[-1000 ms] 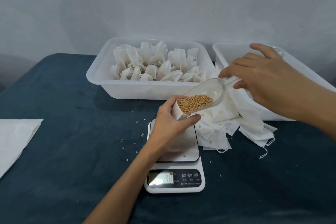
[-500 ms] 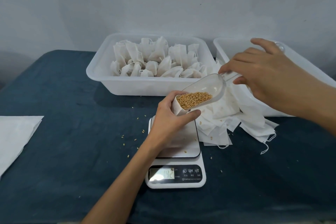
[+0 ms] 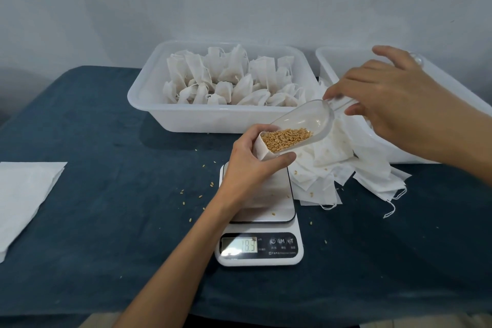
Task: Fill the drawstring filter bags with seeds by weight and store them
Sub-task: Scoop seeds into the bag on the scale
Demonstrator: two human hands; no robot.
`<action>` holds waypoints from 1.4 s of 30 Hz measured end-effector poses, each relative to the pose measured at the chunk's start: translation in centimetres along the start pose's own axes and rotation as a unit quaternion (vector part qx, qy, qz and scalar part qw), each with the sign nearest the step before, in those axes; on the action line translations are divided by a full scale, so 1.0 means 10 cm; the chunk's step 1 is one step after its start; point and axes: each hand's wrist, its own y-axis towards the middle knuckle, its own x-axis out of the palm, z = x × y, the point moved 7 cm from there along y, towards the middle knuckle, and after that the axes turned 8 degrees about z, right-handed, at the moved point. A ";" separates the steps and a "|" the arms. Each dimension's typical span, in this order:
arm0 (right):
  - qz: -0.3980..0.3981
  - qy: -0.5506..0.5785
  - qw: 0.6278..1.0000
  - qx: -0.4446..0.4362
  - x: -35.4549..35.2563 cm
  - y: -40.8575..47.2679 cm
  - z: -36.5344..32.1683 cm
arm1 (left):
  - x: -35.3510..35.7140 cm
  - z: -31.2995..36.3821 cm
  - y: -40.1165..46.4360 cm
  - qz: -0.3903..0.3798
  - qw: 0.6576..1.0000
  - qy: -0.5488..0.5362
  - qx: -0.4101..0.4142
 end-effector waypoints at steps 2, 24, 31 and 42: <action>0.002 0.000 1.000 0.000 0.00 0.00 -0.01 | 0.00 0.00 0.00 0.001 1.000 0.003 0.002; 0.008 -0.003 1.000 -0.002 0.00 0.01 0.00 | 0.00 0.02 -0.02 -0.002 1.000 0.007 -0.004; 0.008 -0.005 1.000 -0.002 0.01 0.01 0.01 | 0.00 0.02 -0.02 -0.002 1.000 0.003 -0.007; -0.018 0.035 0.998 0.055 0.14 -0.11 0.11 | -0.01 0.02 -0.02 -0.009 1.000 -0.012 -0.007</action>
